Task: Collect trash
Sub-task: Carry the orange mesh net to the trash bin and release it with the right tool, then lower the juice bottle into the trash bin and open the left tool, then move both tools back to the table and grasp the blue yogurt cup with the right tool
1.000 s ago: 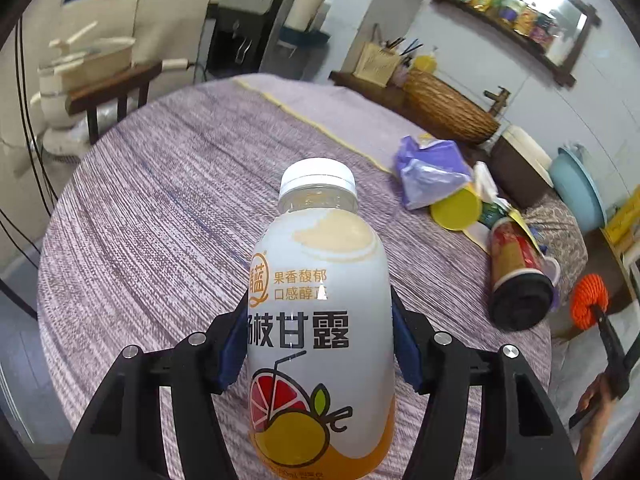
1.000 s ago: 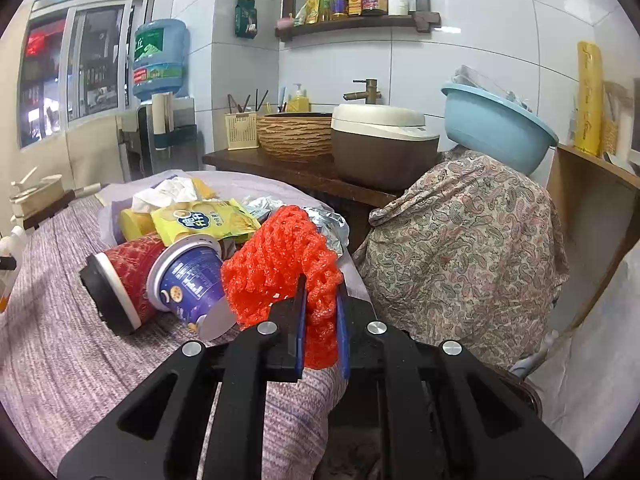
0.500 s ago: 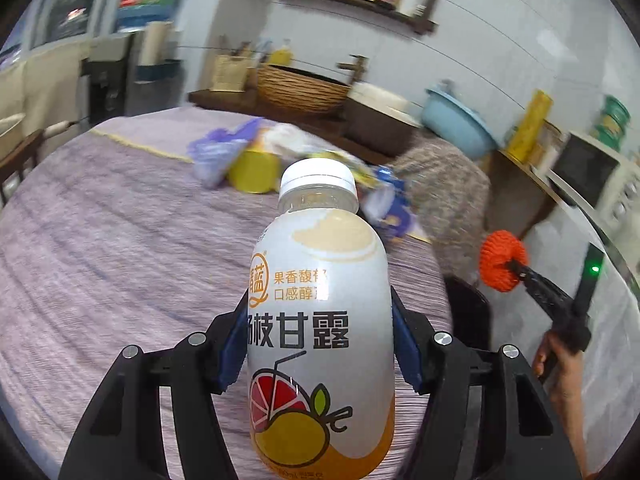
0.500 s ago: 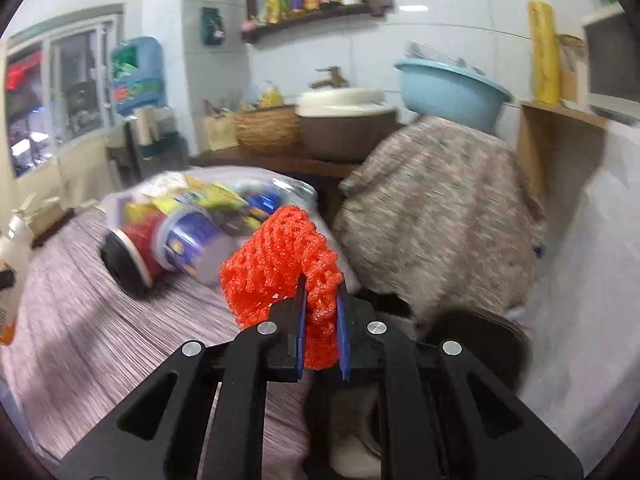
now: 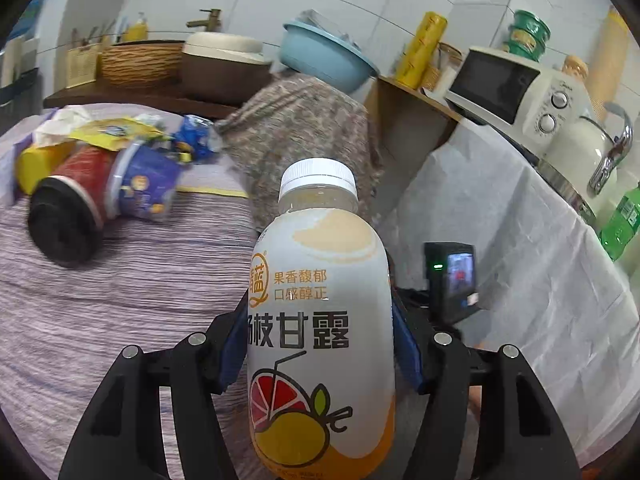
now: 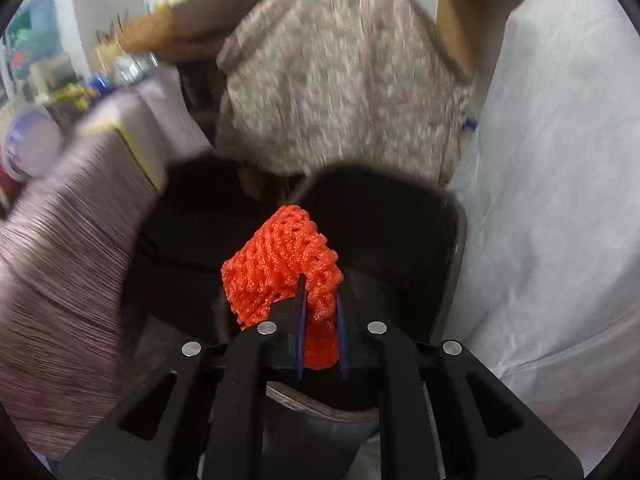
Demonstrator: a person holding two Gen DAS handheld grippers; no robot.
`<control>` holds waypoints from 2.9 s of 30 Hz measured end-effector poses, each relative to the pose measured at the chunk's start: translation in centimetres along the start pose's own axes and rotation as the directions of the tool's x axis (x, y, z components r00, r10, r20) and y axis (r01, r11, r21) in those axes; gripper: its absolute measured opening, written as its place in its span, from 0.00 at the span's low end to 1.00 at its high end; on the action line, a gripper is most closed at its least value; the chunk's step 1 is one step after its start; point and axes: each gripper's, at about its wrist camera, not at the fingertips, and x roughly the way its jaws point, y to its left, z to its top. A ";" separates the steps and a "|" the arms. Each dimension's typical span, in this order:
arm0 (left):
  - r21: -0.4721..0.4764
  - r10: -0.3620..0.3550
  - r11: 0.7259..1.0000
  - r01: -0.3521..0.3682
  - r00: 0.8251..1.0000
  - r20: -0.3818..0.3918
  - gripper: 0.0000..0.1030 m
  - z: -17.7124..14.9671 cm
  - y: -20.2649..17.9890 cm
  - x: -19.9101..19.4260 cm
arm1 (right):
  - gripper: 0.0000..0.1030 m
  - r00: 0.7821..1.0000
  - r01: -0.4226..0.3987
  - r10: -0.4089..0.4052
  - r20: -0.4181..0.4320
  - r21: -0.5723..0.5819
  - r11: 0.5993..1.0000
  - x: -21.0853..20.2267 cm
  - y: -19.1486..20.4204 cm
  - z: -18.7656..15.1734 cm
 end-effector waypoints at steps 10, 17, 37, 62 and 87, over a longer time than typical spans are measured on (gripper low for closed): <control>0.013 -0.032 0.999 0.034 0.996 -0.086 0.59 -0.6 -2.1 4.9 | 0.57 0.998 0.028 -0.027 -0.054 0.028 0.999 3.8 -0.2 -0.3; 0.003 -0.047 0.999 0.048 0.982 -0.183 0.59 0.2 -2.2 10.0 | 0.57 0.993 0.111 -0.113 0.023 0.057 0.992 -0.7 -1.6 -1.1; 0.102 -0.001 0.994 0.049 0.904 -0.427 0.70 -1.3 -4.4 25.7 | 0.72 0.973 0.169 -0.187 0.137 0.134 0.976 -9.2 -4.5 -6.1; 0.039 0.038 0.999 -0.036 0.999 -0.032 0.89 0.1 -0.2 5.1 | 0.79 0.981 0.037 -0.054 0.189 0.094 0.995 -10.7 -0.1 -5.4; -0.249 0.481 0.859 -0.447 0.872 0.093 0.95 -4.2 15.4 -11.2 | 0.86 0.870 -0.422 0.450 0.202 -0.165 0.891 -13.0 22.3 5.4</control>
